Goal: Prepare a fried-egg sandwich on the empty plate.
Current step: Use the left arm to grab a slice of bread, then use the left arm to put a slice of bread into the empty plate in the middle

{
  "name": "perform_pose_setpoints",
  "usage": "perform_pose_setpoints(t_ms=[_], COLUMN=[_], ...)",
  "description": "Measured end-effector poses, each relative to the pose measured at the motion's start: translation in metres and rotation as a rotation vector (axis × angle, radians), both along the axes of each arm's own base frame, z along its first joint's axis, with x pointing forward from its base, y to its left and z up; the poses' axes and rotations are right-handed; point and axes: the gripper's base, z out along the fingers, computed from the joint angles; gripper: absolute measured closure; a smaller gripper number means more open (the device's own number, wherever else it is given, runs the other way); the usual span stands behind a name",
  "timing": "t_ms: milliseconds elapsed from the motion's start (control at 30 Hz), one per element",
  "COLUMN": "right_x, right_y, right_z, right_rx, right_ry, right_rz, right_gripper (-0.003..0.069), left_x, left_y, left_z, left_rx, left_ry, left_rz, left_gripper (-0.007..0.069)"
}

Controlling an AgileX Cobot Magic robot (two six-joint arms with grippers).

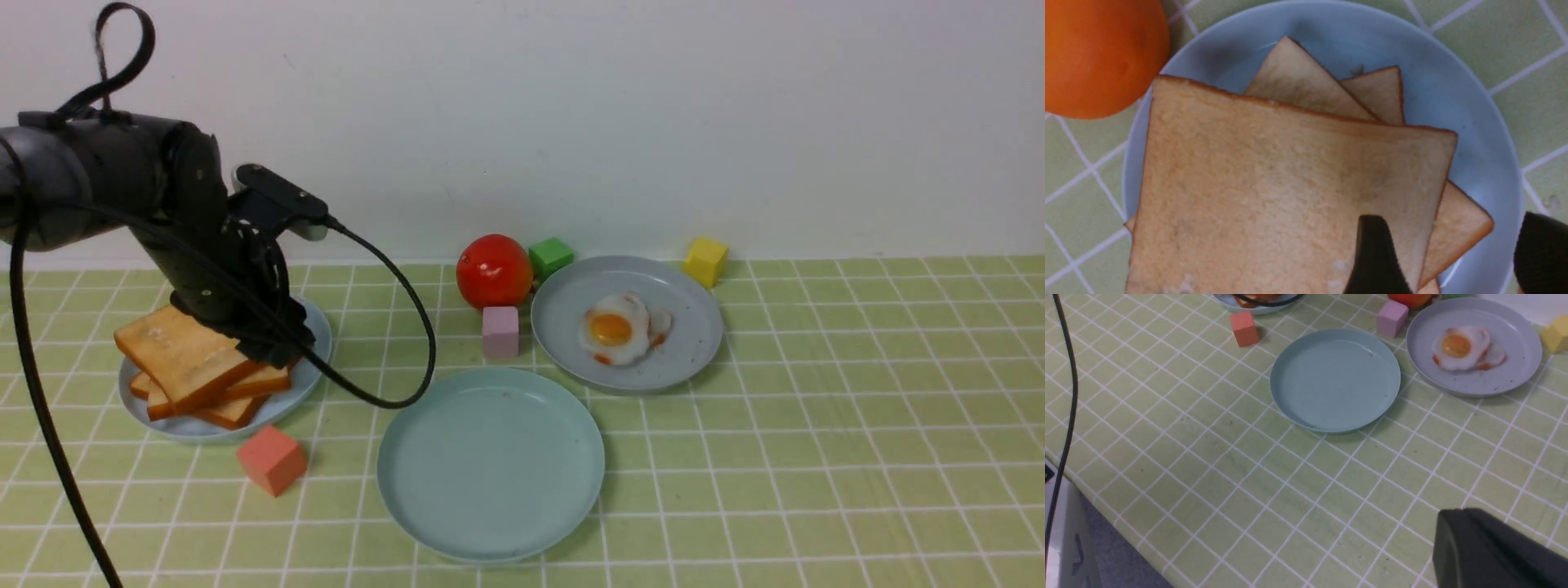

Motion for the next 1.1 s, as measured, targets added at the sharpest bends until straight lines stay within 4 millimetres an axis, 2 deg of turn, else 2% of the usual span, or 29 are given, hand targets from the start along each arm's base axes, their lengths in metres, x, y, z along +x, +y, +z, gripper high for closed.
perform_pose_setpoints(t_ms=[100,267,500,567,667,800,867,900,933,1000,1067,1100], right_x=[0.0,-0.001,-0.002,-0.002,-0.002,-0.003,-0.003,-0.003,-0.003,-0.003,-0.003,-0.003], right_y=[0.0,0.001,0.003,0.003,0.003,0.003,0.003,0.003,0.003,0.003,0.003,0.003], right_z=[0.0,0.001,0.0,0.0,0.0,0.0,0.0,0.0,0.0,0.0,0.0,0.0], right_rx=[0.003,0.018,0.03,0.029,0.028,0.028,0.028,0.028,0.028,0.028,0.028,0.028], right_ry=[0.001,0.008,0.022,0.024,0.026,0.026,0.026,0.026,0.026,0.026,0.026,0.026], right_rz=[0.002,0.009,0.021,0.022,0.022,0.023,0.023,0.023,0.023,0.023,0.023,0.023], right_gripper=[0.0657,0.0654,0.0652,0.0652,0.0652,0.0649,0.0646,0.0646,0.0644,0.0643,0.0641,0.0641], left_x=[0.004,0.007,0.009,0.009,0.008,-0.001,-0.012,-0.013,-0.022,-0.038,-0.058,-0.061], left_y=[0.002,0.003,0.004,0.005,0.005,0.006,0.0,0.0,-0.01,-0.032,-0.062,-0.065], left_z=[-0.011,-0.018,-0.02,-0.02,-0.018,0.006,0.039,0.041,0.061,0.08,0.092,0.091], left_rx=[0.038,0.073,0.091,0.094,0.096,0.099,0.079,0.078,0.053,0.018,-0.016,-0.019], left_ry=[0.006,0.012,0.01,0.013,0.013,-0.006,-0.07,-0.075,-0.113,-0.15,-0.169,-0.164], left_rz=[-0.021,-0.04,-0.051,-0.051,-0.051,-0.045,-0.031,-0.033,-0.029,-0.057,-0.121,-0.128], left_gripper=[0.0165,0.0223,0.0473,0.0503,0.051,0.0519,0.0526,0.0526,0.0526,0.0526,0.0526,0.0526])
